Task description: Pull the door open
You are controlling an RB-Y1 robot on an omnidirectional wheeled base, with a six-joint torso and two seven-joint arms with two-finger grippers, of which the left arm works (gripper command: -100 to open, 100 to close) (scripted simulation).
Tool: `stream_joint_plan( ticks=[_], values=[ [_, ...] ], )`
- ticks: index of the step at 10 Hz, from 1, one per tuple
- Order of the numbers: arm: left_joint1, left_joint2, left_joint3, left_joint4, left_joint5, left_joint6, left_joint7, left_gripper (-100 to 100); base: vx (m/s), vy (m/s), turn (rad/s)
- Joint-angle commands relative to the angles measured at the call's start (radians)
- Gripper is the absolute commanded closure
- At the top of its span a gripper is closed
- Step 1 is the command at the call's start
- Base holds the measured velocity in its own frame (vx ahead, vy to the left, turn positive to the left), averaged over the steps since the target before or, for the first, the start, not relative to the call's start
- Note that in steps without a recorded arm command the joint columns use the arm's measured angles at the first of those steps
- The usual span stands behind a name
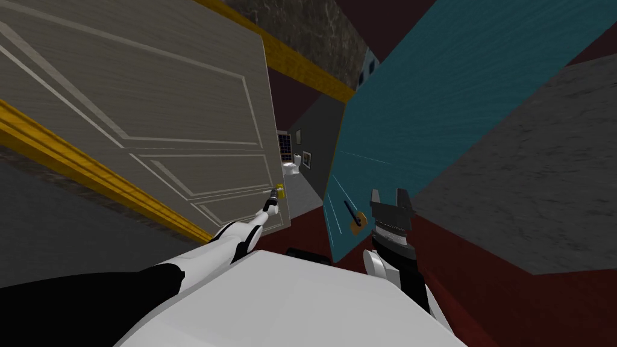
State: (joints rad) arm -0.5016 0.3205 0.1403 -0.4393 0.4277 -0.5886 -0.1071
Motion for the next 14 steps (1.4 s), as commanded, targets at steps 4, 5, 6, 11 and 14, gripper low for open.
stream_joint_plan(
  ticks=[4,5,6,11,14],
  values=[
    [0.026,0.051,-0.034,-0.012,-0.015,0.012,0.084,100,-0.081,-0.062,-0.035],
    [0.031,0.063,-0.039,-0.013,-0.018,0.013,0.099,100,-0.078,-0.075,0.002],
    [0.041,0.083,-0.048,-0.015,-0.022,0.016,0.125,100,-0.100,-0.056,0.015],
    [0.057,0.100,-0.071,-0.036,-0.032,0.027,0.160,100,-0.129,-0.008,-0.035],
    [0.064,0.110,-0.100,-0.046,-0.044,0.025,0.193,100,-0.239,0.036,-0.110]
  ],
)
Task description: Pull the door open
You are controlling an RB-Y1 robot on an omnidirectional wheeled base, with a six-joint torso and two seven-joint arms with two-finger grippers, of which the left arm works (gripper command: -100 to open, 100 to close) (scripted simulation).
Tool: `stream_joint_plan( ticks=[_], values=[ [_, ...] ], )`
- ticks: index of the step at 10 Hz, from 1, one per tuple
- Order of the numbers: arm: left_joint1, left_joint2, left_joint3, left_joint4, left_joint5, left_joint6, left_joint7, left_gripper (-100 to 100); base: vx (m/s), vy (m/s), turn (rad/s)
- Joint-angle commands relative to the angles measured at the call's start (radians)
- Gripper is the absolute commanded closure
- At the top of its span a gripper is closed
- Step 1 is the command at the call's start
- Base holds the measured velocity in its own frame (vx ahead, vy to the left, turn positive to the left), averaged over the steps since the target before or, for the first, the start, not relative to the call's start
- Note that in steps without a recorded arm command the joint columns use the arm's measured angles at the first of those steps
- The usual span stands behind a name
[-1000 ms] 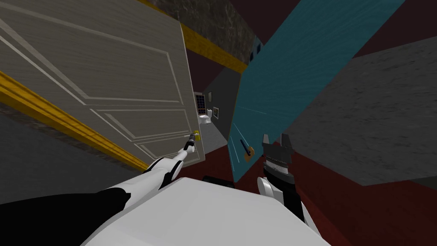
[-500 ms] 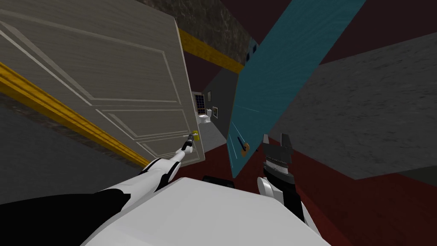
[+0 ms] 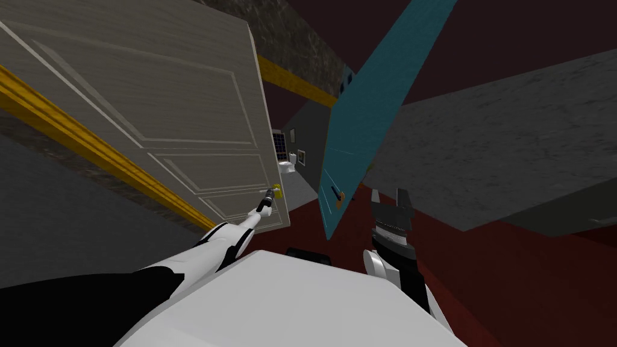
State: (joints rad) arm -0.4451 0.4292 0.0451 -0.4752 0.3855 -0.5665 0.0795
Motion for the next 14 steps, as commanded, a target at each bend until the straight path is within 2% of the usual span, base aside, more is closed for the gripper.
stream_joint_plan(
  ticks=[1,4,5,6,14],
  values=[
    [0.009,0.004,-0.015,-0.014,-0.007,0.002,0.017,100,-0.220,0.088,-0.147],
    [0.015,0.013,-0.044,-0.023,-0.019,0.001,0.049,100,-0.237,0.065,-0.113],
    [0.014,0.007,-0.040,-0.030,-0.017,0.006,0.041,100,-0.101,-0.001,-0.037],
    [0.019,0.009,-0.057,-0.034,-0.023,0.005,0.056,100,-0.156,0.046,-0.087],
    [0.033,0.032,-0.130,-0.062,-0.047,-0.005,0.126,100,-0.204,0.058,-0.096]
  ],
)
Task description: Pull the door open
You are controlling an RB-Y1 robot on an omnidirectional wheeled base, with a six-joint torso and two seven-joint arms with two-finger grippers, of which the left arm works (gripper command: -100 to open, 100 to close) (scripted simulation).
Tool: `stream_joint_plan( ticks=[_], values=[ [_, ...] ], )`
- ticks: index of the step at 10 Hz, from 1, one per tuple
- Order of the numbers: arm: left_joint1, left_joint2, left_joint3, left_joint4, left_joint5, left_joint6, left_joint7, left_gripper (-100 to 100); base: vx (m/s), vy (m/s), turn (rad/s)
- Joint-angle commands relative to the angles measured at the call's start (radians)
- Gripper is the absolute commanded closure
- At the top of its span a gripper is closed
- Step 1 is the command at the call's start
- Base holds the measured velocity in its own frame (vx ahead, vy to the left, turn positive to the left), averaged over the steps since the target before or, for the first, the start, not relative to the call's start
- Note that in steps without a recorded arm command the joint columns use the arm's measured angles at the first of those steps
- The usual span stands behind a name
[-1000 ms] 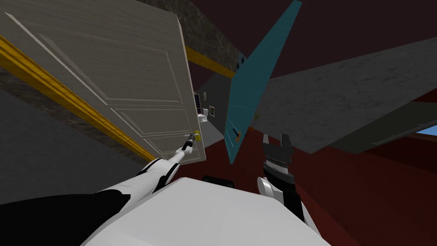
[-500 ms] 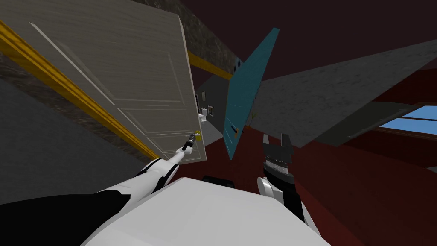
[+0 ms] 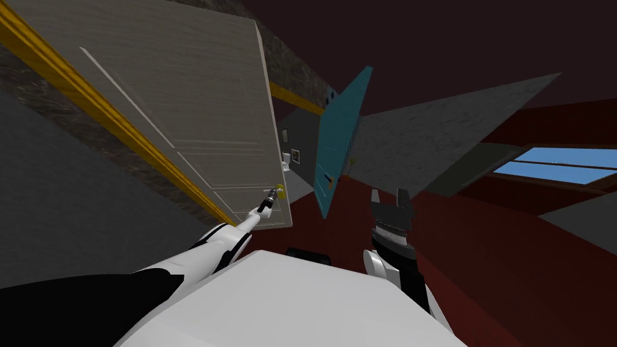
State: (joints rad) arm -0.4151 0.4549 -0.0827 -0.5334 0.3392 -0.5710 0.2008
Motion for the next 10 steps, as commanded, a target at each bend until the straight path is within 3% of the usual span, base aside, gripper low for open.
stream_joint_plan(
  ticks=[1,2,10],
  values=[
    [0.005,0.009,-0.010,-0.006,-0.003,-0.002,0.013,100,-0.198,0.049,-0.075],
    [0.002,0.002,-0.008,-0.005,-0.003,-0.001,0.007,100,-0.090,0.012,-0.039],
    [0.021,0.034,-0.100,-0.043,-0.029,-0.020,0.092,100,-0.203,0.076,-0.094]
  ],
)
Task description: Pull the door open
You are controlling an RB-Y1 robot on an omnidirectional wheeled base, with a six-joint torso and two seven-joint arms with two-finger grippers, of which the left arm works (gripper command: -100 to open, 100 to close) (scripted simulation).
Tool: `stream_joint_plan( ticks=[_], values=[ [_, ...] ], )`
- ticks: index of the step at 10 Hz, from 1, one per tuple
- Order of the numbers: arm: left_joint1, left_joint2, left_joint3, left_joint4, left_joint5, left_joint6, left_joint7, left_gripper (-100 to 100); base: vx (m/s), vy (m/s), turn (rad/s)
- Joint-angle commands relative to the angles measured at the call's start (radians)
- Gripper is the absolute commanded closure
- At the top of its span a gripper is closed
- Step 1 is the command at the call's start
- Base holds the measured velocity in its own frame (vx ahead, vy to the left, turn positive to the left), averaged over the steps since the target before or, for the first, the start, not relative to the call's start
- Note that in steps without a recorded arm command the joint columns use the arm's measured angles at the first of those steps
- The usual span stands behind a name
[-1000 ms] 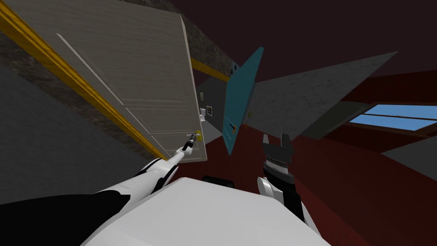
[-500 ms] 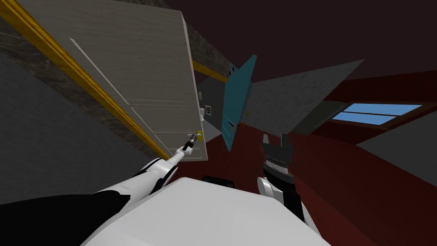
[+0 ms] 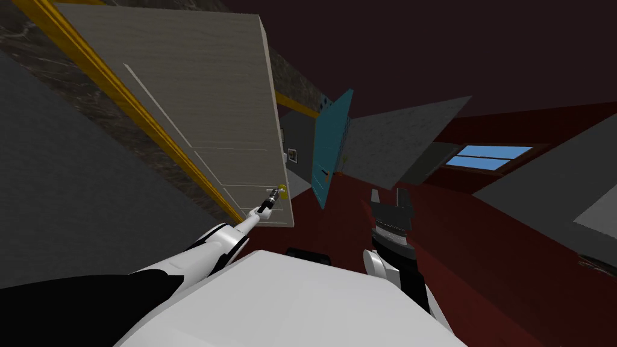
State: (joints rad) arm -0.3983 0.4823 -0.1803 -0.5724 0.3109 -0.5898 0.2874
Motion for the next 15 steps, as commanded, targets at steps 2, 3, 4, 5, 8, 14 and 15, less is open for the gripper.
stream_joint_plan(
  ticks=[2,3,4,5,8,14,15],
  values=[
    [0.008,0.013,-0.018,-0.011,-0.005,-0.005,0.020,100,-0.179,0.069,-0.063],
    [0.006,0.005,-0.017,-0.011,-0.005,-0.003,0.015,100,-0.076,0.027,-0.043],
    [0.011,0.011,-0.039,-0.017,-0.009,-0.009,0.031,100,-0.119,0.059,-0.067],
    [0.012,0.013,-0.044,-0.019,-0.010,-0.011,0.036,100,-0.173,0.061,-0.080],
    [0.019,0.034,-0.086,-0.033,-0.016,-0.028,0.071,100,-0.181,0.086,-0.081],
    [0.029,0.053,-0.138,-0.057,-0.025,-0.045,0.111,100,-0.155,0.068,-0.057],
    [0.036,0.064,-0.162,-0.067,-0.028,-0.057,0.128,100,-0.096,0.056,-0.060]
  ],
)
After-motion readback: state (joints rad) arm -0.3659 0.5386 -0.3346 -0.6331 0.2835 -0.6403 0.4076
